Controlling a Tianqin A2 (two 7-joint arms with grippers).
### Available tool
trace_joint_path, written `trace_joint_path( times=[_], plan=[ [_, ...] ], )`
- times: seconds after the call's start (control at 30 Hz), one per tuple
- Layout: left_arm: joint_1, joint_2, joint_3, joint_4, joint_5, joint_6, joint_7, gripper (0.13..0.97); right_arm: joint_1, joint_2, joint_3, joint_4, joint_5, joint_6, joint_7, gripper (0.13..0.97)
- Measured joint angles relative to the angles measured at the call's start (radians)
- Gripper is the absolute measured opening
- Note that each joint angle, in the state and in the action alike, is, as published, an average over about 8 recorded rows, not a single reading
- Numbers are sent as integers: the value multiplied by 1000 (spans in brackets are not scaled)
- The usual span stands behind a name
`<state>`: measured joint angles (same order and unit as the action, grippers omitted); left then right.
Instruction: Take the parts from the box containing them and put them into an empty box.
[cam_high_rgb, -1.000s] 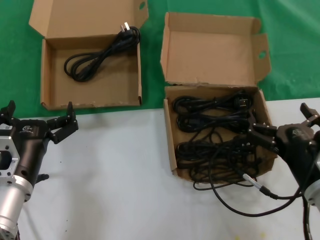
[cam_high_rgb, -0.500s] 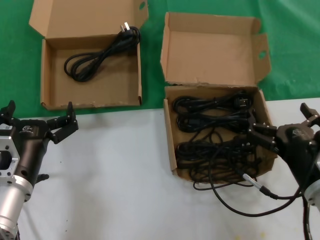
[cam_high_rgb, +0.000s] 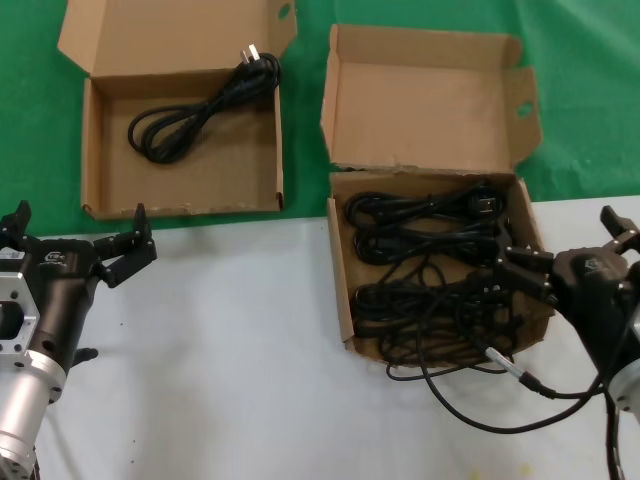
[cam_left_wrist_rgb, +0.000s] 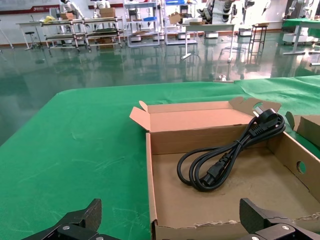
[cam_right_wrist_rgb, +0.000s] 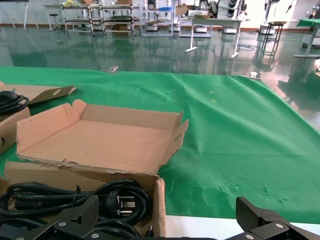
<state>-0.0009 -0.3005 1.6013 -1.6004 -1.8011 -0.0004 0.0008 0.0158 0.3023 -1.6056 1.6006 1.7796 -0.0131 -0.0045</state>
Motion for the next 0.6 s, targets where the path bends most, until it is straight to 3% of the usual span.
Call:
trace_joint_path(
  times=[0.6],
  plan=[
    [0, 0, 0, 0, 0, 0, 0, 966, 0, 0, 0, 0, 0, 0, 0, 966]
  ],
)
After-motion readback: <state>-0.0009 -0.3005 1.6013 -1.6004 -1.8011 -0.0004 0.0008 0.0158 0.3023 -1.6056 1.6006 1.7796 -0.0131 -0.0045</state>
